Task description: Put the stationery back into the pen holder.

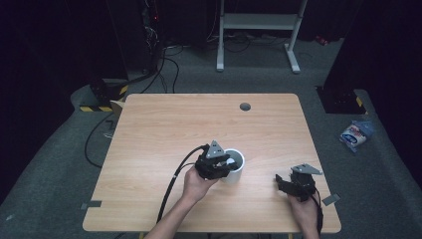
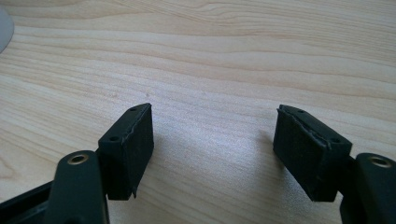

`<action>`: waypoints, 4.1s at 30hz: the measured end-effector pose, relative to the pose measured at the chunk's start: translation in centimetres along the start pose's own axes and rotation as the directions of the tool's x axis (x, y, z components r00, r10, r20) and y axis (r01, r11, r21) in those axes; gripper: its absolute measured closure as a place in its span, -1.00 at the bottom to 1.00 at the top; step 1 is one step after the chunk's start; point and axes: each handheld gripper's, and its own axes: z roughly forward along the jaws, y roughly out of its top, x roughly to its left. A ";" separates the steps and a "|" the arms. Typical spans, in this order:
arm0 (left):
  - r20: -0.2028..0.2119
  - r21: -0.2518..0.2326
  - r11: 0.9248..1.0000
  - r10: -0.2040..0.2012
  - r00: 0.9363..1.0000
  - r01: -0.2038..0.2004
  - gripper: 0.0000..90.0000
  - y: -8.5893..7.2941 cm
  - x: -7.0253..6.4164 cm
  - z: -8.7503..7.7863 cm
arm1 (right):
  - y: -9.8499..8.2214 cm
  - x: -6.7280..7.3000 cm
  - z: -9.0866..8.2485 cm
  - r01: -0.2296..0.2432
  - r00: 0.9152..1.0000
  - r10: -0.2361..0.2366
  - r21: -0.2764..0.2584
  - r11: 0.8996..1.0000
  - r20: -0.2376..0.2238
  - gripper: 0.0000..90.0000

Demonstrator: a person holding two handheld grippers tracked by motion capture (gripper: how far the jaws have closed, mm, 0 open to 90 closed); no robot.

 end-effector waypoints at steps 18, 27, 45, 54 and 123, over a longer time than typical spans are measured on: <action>-0.018 -0.061 0.998 -0.024 1.000 0.023 0.02 -0.2 0.2 -1.7 | 0.0 0.0 0.0 0.000 1.000 0.000 0.000 1.000 0.000 -0.36; -0.029 -0.095 0.994 -0.065 0.997 0.062 0.01 -0.5 1.1 -3.3 | 0.0 0.0 0.0 0.000 1.000 0.000 0.000 1.000 0.000 -0.36; -0.102 -0.132 0.984 -0.136 0.985 0.122 0.00 -2.3 3.4 -6.0 | 0.0 0.0 0.0 0.000 1.000 0.000 0.000 1.000 0.000 -0.36; -0.130 -0.145 0.978 -0.167 0.977 0.147 0.00 -3.2 4.3 -7.1 | 0.0 0.0 0.0 0.000 1.000 0.000 0.000 1.000 0.000 -0.36; -0.438 0.003 0.963 -0.240 0.866 0.268 -0.06 -13.8 8.2 -9.2 | 0.0 0.0 0.0 0.000 1.000 0.000 0.000 1.000 0.000 -0.36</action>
